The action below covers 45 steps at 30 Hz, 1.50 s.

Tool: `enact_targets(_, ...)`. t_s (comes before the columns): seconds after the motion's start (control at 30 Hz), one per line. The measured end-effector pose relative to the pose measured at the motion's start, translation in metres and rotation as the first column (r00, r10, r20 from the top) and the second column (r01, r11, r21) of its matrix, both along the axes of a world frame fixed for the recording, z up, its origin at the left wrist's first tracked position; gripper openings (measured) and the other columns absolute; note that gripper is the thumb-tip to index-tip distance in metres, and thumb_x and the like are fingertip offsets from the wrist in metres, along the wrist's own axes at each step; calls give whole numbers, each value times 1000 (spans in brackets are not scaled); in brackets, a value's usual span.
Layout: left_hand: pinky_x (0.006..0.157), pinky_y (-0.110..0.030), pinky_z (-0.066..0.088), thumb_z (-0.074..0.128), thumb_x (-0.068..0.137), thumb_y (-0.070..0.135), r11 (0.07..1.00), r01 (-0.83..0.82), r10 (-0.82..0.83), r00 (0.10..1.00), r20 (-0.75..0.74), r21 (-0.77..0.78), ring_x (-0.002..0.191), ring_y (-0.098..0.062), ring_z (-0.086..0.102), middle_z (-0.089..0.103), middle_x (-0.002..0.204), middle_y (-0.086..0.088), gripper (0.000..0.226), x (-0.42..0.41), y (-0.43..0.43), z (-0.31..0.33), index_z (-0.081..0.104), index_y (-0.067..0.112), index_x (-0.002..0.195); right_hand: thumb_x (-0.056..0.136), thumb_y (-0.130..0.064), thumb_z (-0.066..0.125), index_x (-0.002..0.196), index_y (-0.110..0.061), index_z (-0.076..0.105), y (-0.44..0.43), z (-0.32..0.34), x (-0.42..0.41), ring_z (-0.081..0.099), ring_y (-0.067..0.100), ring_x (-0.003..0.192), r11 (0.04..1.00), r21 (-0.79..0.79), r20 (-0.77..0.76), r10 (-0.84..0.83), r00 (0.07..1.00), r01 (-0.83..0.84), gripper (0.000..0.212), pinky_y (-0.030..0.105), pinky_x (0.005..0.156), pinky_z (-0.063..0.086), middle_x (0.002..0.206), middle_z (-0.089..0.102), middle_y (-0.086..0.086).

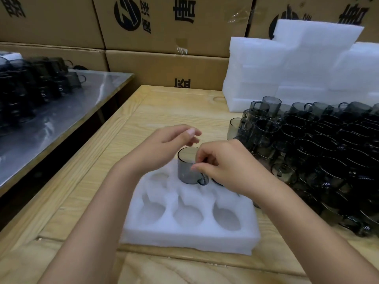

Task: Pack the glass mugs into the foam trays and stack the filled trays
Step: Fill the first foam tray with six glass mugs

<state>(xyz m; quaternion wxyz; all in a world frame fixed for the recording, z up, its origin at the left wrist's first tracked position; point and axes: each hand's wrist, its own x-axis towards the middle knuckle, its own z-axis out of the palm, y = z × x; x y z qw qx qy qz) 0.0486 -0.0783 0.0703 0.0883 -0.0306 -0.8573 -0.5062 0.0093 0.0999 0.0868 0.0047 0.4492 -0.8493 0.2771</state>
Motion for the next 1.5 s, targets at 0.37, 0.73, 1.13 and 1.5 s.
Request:
enact_targets(0.37, 85, -29, 42, 7, 91, 63, 952, 43, -10, 994, 112, -302, 104, -22, 55, 65, 93, 16, 62, -4, 29, -17, 63, 40, 103, 83, -20, 53, 88, -9, 68, -2, -18, -2, 52, 6, 87, 864, -468, -27, -222, 975, 184, 20, 18, 80, 38, 94, 66, 0)
enact_targets(0.73, 118, -46, -3, 24, 98, 52, 330, 279, 52, 948, 313, -902, 145, -18, -21, -22, 158, 0, 70, -9, 32, -36, -20, 30, 147, 97, -51, 15, 147, -39, 20, -41, -52, -6, -15, 10, 144, 973, 227, -15, -48, 999, 50, 52, 34, 113, -18, 158, 6, -13)
enact_targets(1.13, 101, -24, 38, 52, 92, 43, 998, 46, -52, 988, 143, 44, 117, 5, 53, 59, 126, 20, 37, 0, -24, -9, 52, 37, 128, 94, -30, 49, 126, -9, 55, -22, -41, -2, 46, 21, 125, 931, -300, -87, -242, 966, 206, 39, 36, 106, 31, 130, 56, 5)
enact_targets(1.5, 93, -40, 46, 58, 79, 21, 669, -206, 177, 977, 117, 714, 107, -31, 61, 64, 119, -16, 42, -6, -52, -64, 57, 13, 121, 87, -21, 51, 113, -4, 62, 3, -15, -82, 18, 38, 134, 695, 208, -592, -471, 654, 688, 33, 52, 111, -1, 133, 44, 15)
